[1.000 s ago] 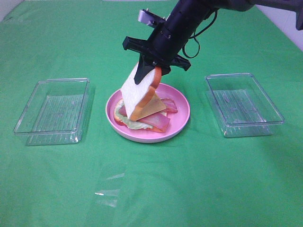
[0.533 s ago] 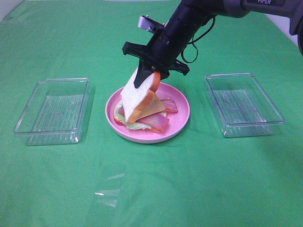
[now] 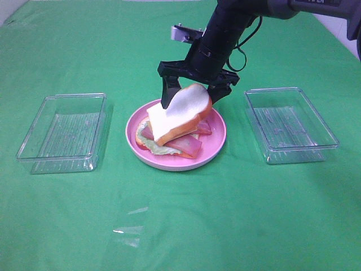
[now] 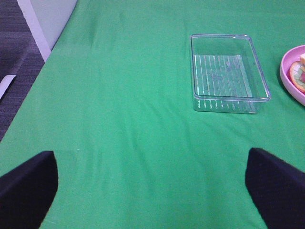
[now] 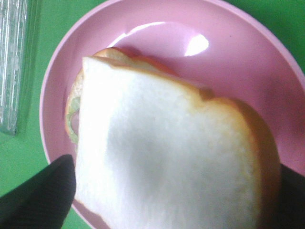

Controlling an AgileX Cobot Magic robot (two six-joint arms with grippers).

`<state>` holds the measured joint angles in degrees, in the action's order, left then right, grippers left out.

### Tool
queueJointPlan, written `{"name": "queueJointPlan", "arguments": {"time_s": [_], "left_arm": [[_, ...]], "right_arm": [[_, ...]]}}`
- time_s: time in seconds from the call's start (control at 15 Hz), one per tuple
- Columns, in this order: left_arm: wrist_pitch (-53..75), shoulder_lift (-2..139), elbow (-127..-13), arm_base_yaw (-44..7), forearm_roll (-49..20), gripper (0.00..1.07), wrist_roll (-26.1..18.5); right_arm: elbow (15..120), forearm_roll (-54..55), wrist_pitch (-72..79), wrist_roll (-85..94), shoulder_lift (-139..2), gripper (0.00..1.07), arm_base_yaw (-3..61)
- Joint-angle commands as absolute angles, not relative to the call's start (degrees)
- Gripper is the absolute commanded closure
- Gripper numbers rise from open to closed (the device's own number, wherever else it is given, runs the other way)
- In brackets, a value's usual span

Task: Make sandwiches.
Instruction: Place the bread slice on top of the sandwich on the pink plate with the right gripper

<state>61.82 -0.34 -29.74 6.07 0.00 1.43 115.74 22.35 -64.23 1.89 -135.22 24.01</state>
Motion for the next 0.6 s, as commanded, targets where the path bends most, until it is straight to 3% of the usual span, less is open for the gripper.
{"name": "queueJointPlan", "arguments": {"time_s": [0.07,0.6], "left_arm": [[61.54,-1.15,-29.62,6.25,0.00,0.07,1.32],[61.54,-1.15,-29.62,6.25,0.00,0.07,1.32]], "right_arm": [[116.14,19.31,-66.23,3.21,-131.89,0.11,24.06],[116.14,3.38,-75.34,2.98,-116.60,0.11,24.06]]}}
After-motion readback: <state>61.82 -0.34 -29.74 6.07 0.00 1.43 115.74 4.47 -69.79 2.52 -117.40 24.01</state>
